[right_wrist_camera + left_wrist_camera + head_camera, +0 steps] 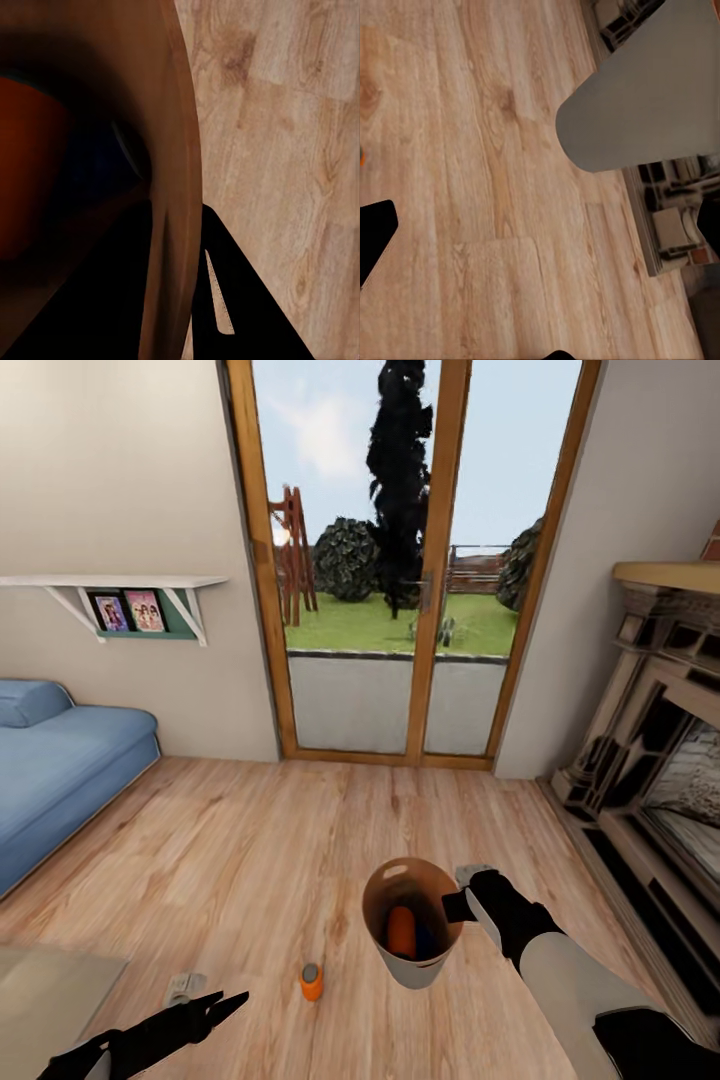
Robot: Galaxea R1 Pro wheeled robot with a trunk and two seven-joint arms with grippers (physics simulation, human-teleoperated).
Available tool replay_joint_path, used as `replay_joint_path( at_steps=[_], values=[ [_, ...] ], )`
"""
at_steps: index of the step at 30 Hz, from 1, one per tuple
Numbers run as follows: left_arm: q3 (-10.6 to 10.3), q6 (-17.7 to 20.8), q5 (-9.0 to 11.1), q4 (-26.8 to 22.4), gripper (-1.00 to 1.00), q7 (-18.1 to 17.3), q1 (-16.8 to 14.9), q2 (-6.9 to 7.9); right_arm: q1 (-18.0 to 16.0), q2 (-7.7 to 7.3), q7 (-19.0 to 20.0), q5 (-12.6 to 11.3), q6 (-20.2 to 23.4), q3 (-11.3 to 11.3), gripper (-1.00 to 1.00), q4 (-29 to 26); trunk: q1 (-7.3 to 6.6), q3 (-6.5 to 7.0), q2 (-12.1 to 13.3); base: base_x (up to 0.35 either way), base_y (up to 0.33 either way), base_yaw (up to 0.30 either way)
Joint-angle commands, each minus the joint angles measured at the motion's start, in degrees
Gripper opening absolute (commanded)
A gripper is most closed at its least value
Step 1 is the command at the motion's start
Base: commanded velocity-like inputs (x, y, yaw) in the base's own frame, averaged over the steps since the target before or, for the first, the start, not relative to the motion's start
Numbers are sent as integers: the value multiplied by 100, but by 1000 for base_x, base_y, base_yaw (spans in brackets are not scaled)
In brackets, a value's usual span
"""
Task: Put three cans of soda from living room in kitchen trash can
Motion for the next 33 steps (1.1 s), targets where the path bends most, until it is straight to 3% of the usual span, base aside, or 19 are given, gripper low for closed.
replay_joint_path(
  at_steps=[1,10,19,20,21,22,25,27,28,29,30,31,33],
  values=[
    [0,0,0,1,100,0,-1,0,-3,1,22,-42,-1,-12,-100,-5,0,1,-1,346,-80,20],
    [0,-5,0,3,100,0,3,0,-3,1,22,-42,-1,-12,-100,-5,0,1,-1,308,-22,5],
    [6,-8,-4,4,100,80,4,0,-3,1,22,-43,-1,-12,-100,-5,0,1,-1,40,-1,0],
    [-27,-78,0,-2,100,1133,-1,-10,-3,-19,27,-50,-1,-38,-100,-10,0,1,-1,0,0,0],
    [-36,-115,0,-4,100,1333,0,-27,-3,-24,27,-48,-1,-40,-100,-11,0,1,-1,0,0,0],
    [-53,-204,0,-14,100,1847,-1,-105,-3,-33,29,-46,2,-42,-100,-13,0,1,-1,0,0,0],
    [-78,-355,-5,-35,100,2819,-2,-333,-3,-47,30,-44,5,-45,-100,-18,0,1,-1,0,0,0],
    [-114,-526,-140,-48,100,4174,-1,-766,-3,-74,31,-40,6,-49,-100,-60,0,1,-1,0,0,0],
    [-163,-590,-543,-60,100,5008,-2,-1114,-3,-136,34,-38,27,-52,-100,-201,0,1,-1,0,0,0],
    [-175,-602,-717,-68,100,5247,-2,-1222,-3,-169,35,-39,69,-53,-100,-258,0,1,-1,0,0,0],
    [-191,-617,-1077,-93,100,5665,-2,-1434,-3,-251,37,-43,233,-57,-100,-364,0,1,-1,0,0,0],
    [-214,-617,-1949,-409,100,6438,-3,-2091,-3,-441,203,-61,887,-65,-100,-763,0,1,-1,0,0,0],
    [-217,-611,-2079,-507,100,6539,-3,-2191,-3,-478,310,-65,986,-102,-100,-856,0,1,-1,0,0,0]
  ],
)
